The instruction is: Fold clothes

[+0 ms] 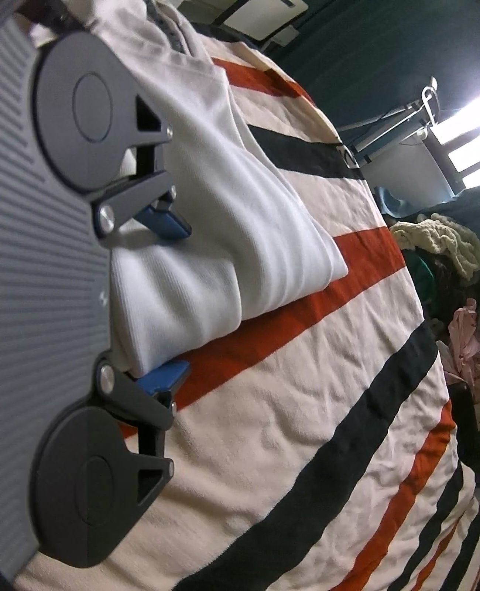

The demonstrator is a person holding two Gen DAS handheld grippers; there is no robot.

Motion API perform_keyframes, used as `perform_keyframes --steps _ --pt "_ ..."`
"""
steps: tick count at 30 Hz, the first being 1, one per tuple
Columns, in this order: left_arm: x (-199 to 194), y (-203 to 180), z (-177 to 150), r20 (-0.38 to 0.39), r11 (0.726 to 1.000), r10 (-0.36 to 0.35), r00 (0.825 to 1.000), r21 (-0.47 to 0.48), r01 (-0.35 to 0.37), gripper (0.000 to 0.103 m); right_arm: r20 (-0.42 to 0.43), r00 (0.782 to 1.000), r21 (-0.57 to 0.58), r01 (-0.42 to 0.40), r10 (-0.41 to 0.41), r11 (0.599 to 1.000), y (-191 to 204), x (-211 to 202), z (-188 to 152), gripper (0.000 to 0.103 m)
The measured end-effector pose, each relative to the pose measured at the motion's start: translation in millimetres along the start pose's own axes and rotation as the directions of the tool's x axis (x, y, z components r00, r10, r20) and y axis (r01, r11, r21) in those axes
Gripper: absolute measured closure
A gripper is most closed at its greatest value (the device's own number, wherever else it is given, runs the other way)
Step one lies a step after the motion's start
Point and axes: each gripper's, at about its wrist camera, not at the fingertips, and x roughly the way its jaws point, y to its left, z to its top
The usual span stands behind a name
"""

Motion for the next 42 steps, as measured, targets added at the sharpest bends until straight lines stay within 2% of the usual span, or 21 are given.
perform_keyframes --steps 5,6,8,12,14,18,20,21,23,25,27,28,31,32,33,36,38,40,42 --pt "-1 -1 -4 -0.021 0.999 0.028 0.999 0.04 -0.027 0.075 0.007 1.0 0.012 -0.018 0.018 1.0 -5 -2 -1 0.029" --pt "-4 0 -4 -0.022 0.999 0.031 0.999 0.039 -0.03 0.071 0.005 1.0 0.017 -0.02 0.02 1.0 -5 -4 -1 0.029" --pt "-12 -1 -1 -0.012 0.997 0.06 0.998 0.039 -0.059 0.043 0.013 1.0 -0.002 -0.019 0.019 1.0 -2 -9 -1 0.029" --pt "-36 -8 5 0.027 0.993 0.076 0.997 0.093 -0.078 0.03 0.046 0.999 -0.063 -0.02 0.023 0.998 4 -27 -5 0.028" --pt "-49 -12 5 0.053 0.989 0.08 0.995 0.122 -0.086 0.02 0.072 0.996 -0.088 -0.044 0.05 0.995 7 -41 -7 0.028" --pt "-75 -20 2 0.106 0.978 0.102 0.989 0.17 -0.119 0.013 0.146 0.981 -0.166 -0.1 0.125 0.981 16 -76 -14 0.029" --pt "-86 -20 -1 0.121 0.975 0.128 0.984 0.169 -0.147 0.005 0.166 0.975 -0.192 -0.116 0.149 0.975 19 -89 -20 0.029" --pt "-91 -18 -3 0.124 0.974 0.141 0.982 0.159 -0.16 0.005 0.167 0.973 -0.201 -0.125 0.159 0.972 20 -93 -23 0.029" --pt "-96 -7 -3 0.114 0.978 0.168 0.979 0.105 -0.18 0.005 0.168 0.969 -0.22 -0.141 0.18 0.965 22 -101 -29 0.029" --pt "-99 12 0 0.093 0.977 0.214 0.972 0.007 -0.215 0.004 0.167 0.967 -0.228 -0.151 0.192 0.962 23 -106 -32 0.029" --pt "-101 33 3 0.07 0.962 0.262 0.962 -0.099 -0.255 0.004 0.169 0.966 -0.225 -0.157 0.197 0.962 23 -109 -33 0.029" --pt "-101 47 6 0.059 0.946 0.293 0.954 -0.161 -0.281 0.003 0.17 0.965 -0.224 -0.16 0.2 0.961 23 -111 -34 0.029" --pt "-100 93 14 0.004 0.873 0.364 0.931 -0.351 -0.34 0.001 0.17 0.966 -0.208 -0.158 0.195 0.965 20 -113 -35 0.029" --pt "-97 108 16 -0.013 0.849 0.367 0.93 -0.403 -0.341 0.001 0.165 0.967 -0.201 -0.157 0.192 0.967 19 -112 -35 0.029" --pt "-94 124 18 -0.029 0.824 0.363 0.931 -0.457 -0.336 0.001 0.157 0.969 -0.196 -0.158 0.19 0.968 18 -111 -36 0.029" --pt "-79 170 22 -0.042 0.735 0.301 0.953 -0.627 -0.26 0.001 0.134 0.973 -0.186 -0.161 0.188 0.969 17 -106 -37 0.029" --pt "-76 188 25 0.007 0.697 0.289 0.957 -0.687 -0.205 0.001 0.132 0.974 -0.197 -0.157 0.185 0.968 19 -105 -39 0.029" --pt "-75 195 31 0.057 0.701 0.303 0.951 -0.69 -0.182 0.002 0.135 0.975 -0.212 -0.148 0.179 0.966 21 -103 -40 0.029" --pt "-72 194 38 0.077 0.733 0.33 0.941 -0.648 -0.205 0.006 0.129 0.977 -0.218 -0.142 0.172 0.966 22 -100 -41 0.029"
